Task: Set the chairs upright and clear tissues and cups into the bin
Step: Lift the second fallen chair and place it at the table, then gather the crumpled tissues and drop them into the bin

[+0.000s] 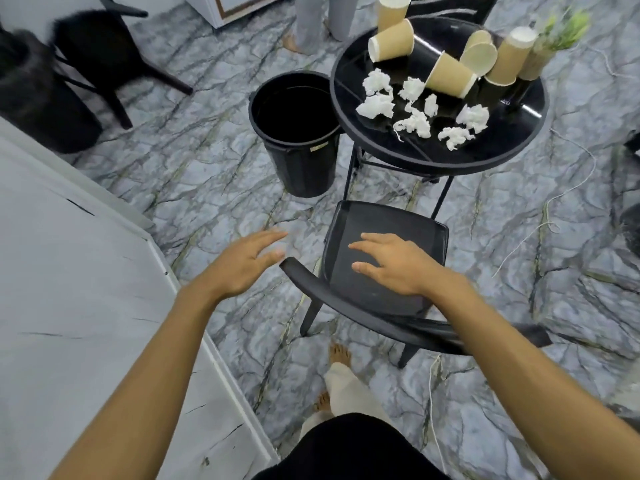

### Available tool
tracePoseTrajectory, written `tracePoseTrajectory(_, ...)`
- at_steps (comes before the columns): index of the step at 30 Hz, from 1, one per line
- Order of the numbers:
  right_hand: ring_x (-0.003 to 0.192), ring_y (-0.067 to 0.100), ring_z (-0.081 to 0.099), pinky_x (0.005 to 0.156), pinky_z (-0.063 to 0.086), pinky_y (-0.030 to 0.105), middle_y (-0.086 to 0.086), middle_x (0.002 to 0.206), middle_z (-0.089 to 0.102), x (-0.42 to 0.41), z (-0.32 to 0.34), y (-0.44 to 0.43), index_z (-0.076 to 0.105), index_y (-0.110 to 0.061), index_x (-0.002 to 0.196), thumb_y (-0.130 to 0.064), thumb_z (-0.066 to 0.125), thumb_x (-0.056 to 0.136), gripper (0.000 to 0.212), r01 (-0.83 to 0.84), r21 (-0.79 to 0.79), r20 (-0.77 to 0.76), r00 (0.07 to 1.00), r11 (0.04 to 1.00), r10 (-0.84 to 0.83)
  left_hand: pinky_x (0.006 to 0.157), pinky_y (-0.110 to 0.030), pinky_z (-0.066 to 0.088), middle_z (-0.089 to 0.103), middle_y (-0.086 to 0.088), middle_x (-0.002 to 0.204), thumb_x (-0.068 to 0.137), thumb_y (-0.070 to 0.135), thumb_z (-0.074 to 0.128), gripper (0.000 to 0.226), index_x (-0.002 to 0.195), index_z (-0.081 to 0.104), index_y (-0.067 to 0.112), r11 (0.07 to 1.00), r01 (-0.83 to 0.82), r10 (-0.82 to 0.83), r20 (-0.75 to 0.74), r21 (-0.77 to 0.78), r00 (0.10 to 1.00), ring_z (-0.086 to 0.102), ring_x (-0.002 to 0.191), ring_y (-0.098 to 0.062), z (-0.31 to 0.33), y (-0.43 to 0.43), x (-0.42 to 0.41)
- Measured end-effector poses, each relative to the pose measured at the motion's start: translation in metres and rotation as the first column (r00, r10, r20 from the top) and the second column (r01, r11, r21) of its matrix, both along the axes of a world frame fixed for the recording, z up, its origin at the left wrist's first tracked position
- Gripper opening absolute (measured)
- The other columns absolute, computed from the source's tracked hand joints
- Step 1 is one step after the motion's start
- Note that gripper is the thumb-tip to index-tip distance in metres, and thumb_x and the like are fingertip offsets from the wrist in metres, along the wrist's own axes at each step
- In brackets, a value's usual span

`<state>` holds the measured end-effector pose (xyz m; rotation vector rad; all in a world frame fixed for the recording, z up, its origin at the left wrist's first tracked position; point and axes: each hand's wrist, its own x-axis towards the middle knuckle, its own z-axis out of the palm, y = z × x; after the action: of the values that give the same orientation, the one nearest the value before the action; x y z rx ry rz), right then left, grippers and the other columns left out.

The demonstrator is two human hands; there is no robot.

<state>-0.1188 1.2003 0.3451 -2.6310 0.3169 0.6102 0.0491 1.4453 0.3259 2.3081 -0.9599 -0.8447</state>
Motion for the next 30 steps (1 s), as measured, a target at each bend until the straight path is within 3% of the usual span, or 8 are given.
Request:
tracePoseTrajectory(9, 0.147, 0.027, 0.023, 0.112, 0.031, 0.051, 0.006, 0.161, 0.024, 0.084, -0.031, 0.008, 0.037, -0.027, 0.148, -0.051, 0.036, 0.101, 0.053, -0.152, -0.07, 0.03, 0.987, 0.986, 0.155, 0.118, -0.037, 0.022, 0.036, 0.0, 0.156, 0.093, 0.058, 0.028, 0.065, 0.148, 0.04, 0.026, 0.984, 0.003, -0.044, 0.23, 0.175, 0.972, 0.031, 0.144, -0.017, -0.021, 0.001, 0.034)
tracePoseTrajectory(13, 0.143, 0.027, 0.029, 0.107, 0.032, 0.051, 0.004, 0.155, 0.033, 0.114, -0.047, 0.019, 0.04, -0.024, 0.146, -0.05, 0.037, 0.1, 0.053, -0.169, -0.053, 0.013, 0.985, 0.984, 0.17, 0.118, -0.041, 0.02, 0.031, 0.002, 0.159, 0.1, 0.053, 0.034, 0.053, 0.147, 0.04, 0.029, 0.97, -0.028, -0.034, 0.246, 0.243, 0.969, 0.026, 0.146, -0.018, -0.031, 0.011, 0.05)
tracePoseTrajectory(17, 0.142, 0.027, 0.031, 0.106, 0.035, 0.05, 0.005, 0.156, 0.033, 0.145, -0.06, 0.027, 0.042, -0.021, 0.144, -0.048, 0.039, 0.1, 0.052, -0.172, -0.037, -0.026, 0.985, 0.984, 0.171, 0.117, -0.045, 0.021, 0.029, 0.004, 0.159, 0.098, 0.058, 0.029, 0.058, 0.15, 0.035, 0.032, 0.95, -0.035, -0.046, 0.249, 0.312, 0.968, 0.027, 0.146, -0.018, -0.045, 0.023, 0.076)
tracePoseTrajectory(23, 0.144, 0.027, 0.03, 0.11, 0.034, 0.051, 0.007, 0.158, 0.032, 0.198, -0.079, 0.039, 0.043, -0.021, 0.144, -0.047, 0.042, 0.1, 0.051, -0.122, -0.024, -0.06, 0.991, 0.992, 0.121, 0.117, -0.045, 0.02, 0.026, 0.002, 0.16, 0.1, 0.055, 0.033, 0.056, 0.15, 0.034, 0.031, 0.926, -0.016, -0.08, 0.239, 0.376, 0.968, 0.026, 0.146, -0.02, -0.067, 0.037, 0.134)
tracePoseTrajectory(30, 0.142, 0.028, 0.031, 0.108, 0.031, 0.048, 0.007, 0.153, 0.037, 0.263, -0.09, 0.061, 0.046, -0.018, 0.14, -0.041, 0.041, 0.102, 0.045, 0.069, -0.032, -0.058, 0.996, 0.997, -0.071, 0.118, -0.043, 0.019, 0.024, 0.002, 0.161, 0.1, 0.052, 0.034, 0.055, 0.15, 0.033, 0.031, 0.903, 0.1, -0.193, 0.186, 0.418, 0.963, 0.025, 0.147, -0.019, -0.076, 0.045, 0.224)
